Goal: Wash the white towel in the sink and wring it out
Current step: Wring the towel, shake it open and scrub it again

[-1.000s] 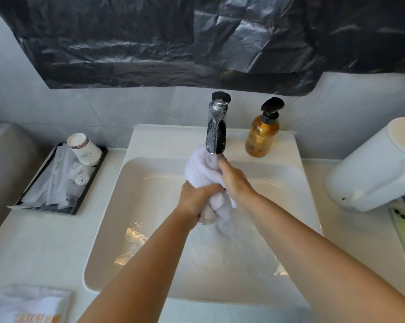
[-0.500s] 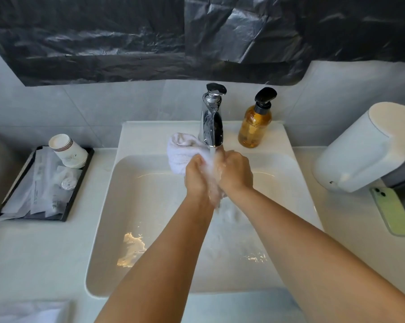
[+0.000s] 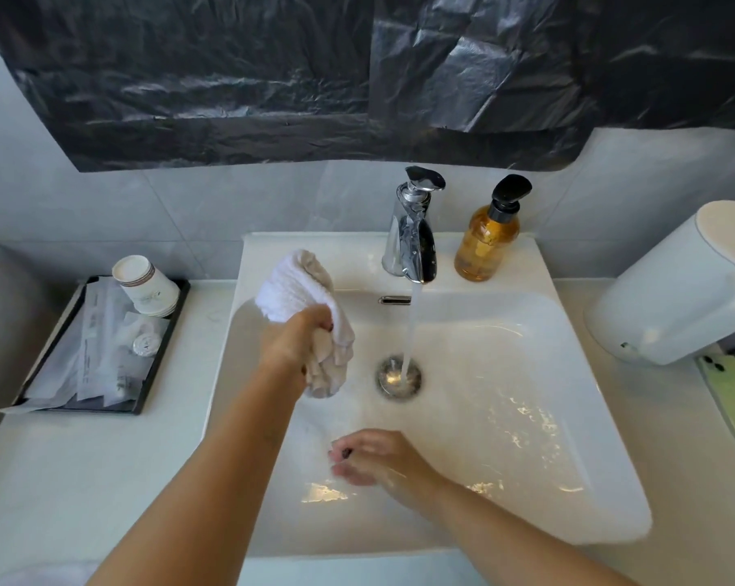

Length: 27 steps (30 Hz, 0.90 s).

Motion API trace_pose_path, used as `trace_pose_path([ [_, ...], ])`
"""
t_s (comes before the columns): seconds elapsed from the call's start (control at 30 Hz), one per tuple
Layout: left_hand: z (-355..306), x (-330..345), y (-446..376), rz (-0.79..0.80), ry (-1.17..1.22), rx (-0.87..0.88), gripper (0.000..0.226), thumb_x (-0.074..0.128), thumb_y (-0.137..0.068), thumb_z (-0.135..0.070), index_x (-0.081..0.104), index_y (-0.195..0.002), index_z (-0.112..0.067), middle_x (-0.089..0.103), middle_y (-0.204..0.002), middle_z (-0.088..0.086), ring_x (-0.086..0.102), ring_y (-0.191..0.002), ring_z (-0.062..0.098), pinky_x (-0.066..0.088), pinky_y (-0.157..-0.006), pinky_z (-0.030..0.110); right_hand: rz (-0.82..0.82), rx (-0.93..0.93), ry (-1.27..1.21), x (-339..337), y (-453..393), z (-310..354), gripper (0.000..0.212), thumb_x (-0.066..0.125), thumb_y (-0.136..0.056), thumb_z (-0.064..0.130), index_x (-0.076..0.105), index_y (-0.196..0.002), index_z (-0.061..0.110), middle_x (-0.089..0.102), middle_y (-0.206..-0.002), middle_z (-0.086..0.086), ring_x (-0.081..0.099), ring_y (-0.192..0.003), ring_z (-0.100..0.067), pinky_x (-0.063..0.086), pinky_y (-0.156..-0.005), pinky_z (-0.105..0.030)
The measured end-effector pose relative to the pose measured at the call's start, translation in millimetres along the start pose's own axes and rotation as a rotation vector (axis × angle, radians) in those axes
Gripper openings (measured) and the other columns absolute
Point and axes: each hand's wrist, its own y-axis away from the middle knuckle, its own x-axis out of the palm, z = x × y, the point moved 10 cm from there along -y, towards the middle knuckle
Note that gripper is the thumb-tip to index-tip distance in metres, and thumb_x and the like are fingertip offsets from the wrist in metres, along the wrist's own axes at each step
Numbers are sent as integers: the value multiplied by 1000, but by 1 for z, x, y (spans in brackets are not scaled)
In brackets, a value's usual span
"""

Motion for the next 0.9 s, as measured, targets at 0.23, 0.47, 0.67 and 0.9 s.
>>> trace_pose_path([
  [0.23,27,-44,-2,-131,-120,24,24,77,-73,-22,65,-86,-6,68,-78,15,62,-61,24,45,-51,25,-395,-168,-277,-52,-20,39,17,56,-89,-5,71,-88,2,74,-81,-11,69,-79,-23,52,-73,-28],
  [0.47,53,-59,-7,-174,-133,-12,25,80,-71,-22,66,-82,-4,67,-68,12,60,-56,25,48,-55,29,-1096,-440,-401,-212,64,28,17,56,-68,17,67,-80,14,68,-82,-5,65,-85,-20,52,-79,-25],
  [0.67,64,-39,-14,-125,-179,-9,39,78,-64,-29,67,-90,-3,65,-64,8,51,-43,20,38,-43,22,-932,-359,-342,-176,1,20,20,59,-85,1,70,-81,17,69,-85,2,64,-88,-21,49,-82,-27],
  [0.9,55,-14,-2,-35,-304,65,36,77,-65,-27,66,-91,-5,66,-65,7,56,-50,18,38,-44,21,-724,-322,-76,-142,-16,45,19,62,-85,4,73,-99,11,70,-105,-4,64,-100,-18,47,-77,-9],
])
